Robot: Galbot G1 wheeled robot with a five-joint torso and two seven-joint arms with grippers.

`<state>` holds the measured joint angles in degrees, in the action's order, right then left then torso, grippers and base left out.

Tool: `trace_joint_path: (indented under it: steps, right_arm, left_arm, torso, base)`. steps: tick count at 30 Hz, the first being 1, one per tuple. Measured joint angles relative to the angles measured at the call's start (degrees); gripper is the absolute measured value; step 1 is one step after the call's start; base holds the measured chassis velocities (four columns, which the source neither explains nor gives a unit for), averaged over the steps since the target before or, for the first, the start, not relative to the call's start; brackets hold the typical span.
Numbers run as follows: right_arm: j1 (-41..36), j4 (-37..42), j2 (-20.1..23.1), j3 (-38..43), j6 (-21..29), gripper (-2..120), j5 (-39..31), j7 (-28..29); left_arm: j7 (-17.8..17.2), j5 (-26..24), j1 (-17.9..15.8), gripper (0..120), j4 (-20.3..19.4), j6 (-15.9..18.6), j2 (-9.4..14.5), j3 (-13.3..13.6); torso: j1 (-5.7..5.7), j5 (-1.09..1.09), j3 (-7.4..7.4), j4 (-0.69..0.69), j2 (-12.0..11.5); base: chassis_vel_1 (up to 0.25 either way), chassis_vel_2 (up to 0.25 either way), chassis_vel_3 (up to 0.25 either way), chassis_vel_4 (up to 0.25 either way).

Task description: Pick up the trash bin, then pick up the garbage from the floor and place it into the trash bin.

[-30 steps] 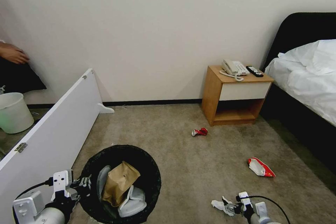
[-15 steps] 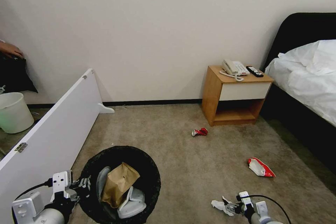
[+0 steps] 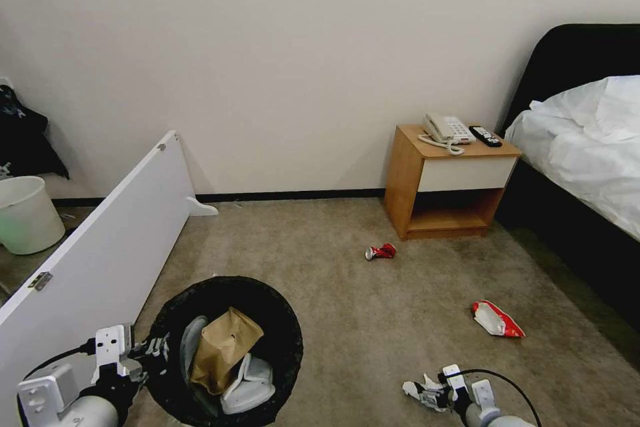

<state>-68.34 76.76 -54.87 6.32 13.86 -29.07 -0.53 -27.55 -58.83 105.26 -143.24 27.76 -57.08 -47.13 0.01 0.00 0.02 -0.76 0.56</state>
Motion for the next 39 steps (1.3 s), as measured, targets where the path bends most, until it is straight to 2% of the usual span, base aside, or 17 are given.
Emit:
trace_joint_path:
  steps: [17, 22, 24, 25, 30, 31, 33, 34, 36, 37, 39]
  right_arm:
    - [2.2, -5.5, -1.1, -1.9, 0.3, 100, 1.4, -1.2]
    - [2.9, -6.4, -1.5, -2.9, 0.5, 96, 1.1, -2.0]
    - [3.2, -7.1, -2.1, -3.3, 0.8, 82, 0.6, -2.1]
    - [3.2, -7.1, -2.1, -3.3, 0.8, 82, 0.6, -2.1]
    - [3.3, -7.0, -2.0, -3.3, 0.8, 59, 0.5, -2.1]
    - [3.3, -7.0, -2.0, -3.3, 0.8, 59, 0.5, -2.1]
    - [3.1, -6.7, -1.7, -3.0, 0.8, 49, 0.5, -2.1]
    - [3.1, -6.7, -1.7, -3.0, 0.8, 49, 0.5, -2.1]
    - [2.9, -6.6, -1.6, -2.8, 0.8, 38, 0.6, -2.1]
    - [2.9, -6.6, -1.6, -2.8, 0.8, 38, 0.6, -2.1]
    - [2.6, -6.2, -1.4, -2.6, 0.8, 25, 0.7, -2.1]
  left_arm:
    - [-0.1, -0.5, -0.5, 4, 0.0, 0.1, 0.2, 0.0]
    - [-0.1, -0.5, -0.5, 4, 0.0, 0.1, 0.2, 0.0]
    - [-0.1, -0.5, -0.5, 4, 0.0, 0.1, 0.1, 0.1]
    - [-0.1, -0.5, -0.5, 4, 0.0, 0.1, 0.1, 0.1]
    - [-0.1, -0.6, -0.6, 4, 0.0, 0.1, 0.3, 0.0]
    - [-0.1, -0.6, -0.6, 4, 0.0, 0.1, 0.3, 0.0]
    - [-0.1, -0.6, -0.8, 4, 0.0, 0.1, 0.3, 0.0]
    - [-0.1, -0.6, -0.8, 4, 0.0, 0.1, 0.3, 0.0]
    - [-0.1, -0.7, -0.8, 4, 0.0, 0.1, 0.4, 0.0]
    - [-0.1, -0.7, -0.8, 4, 0.0, 0.1, 0.4, 0.0]
    - [-0.1, -0.7, -0.9, 4, 0.0, 0.1, 0.5, -0.1]
  torso:
    - [0.0, 0.0, 0.0, 0.01, 0.0]
    - [0.0, 0.0, 0.0, 0.01, 0.0]
    - [0.0, 0.0, 0.0, 0.01, 0.0]
    - [0.0, 0.0, 0.0, 0.01, 0.0]
    - [0.0, 0.0, 0.0, 0.01, 0.0]
    - [0.0, 0.0, 0.0, 0.01, 0.0]
    - [0.0, -0.01, 0.0, 0.01, 0.0]
    - [0.0, -0.01, 0.0, 0.01, 0.0]
    - [0.0, 0.0, 0.0, 0.01, 0.0]
    - [0.0, 0.0, 0.0, 0.01, 0.0]
    - [0.0, 0.0, 0.0, 0.0, 0.0]
  base:
    - [0.0, 0.0, 0.0, 0.0]
    - [0.0, 0.0, 0.0, 0.0]
    - [0.0, 0.0, 0.0, 0.0]
    - [0.0, 0.0, 0.0, 0.0]
    - [0.0, 0.0, 0.0, 0.0]
    - [0.0, 0.0, 0.0, 0.0]
    - [0.0, 0.0, 0.0, 0.0]
    - [0.0, 0.0, 0.0, 0.0]
    - [0.0, 0.0, 0.0, 0.0]
    - [0.0, 0.0, 0.0, 0.0]
    - [0.0, 0.0, 0.0, 0.0]
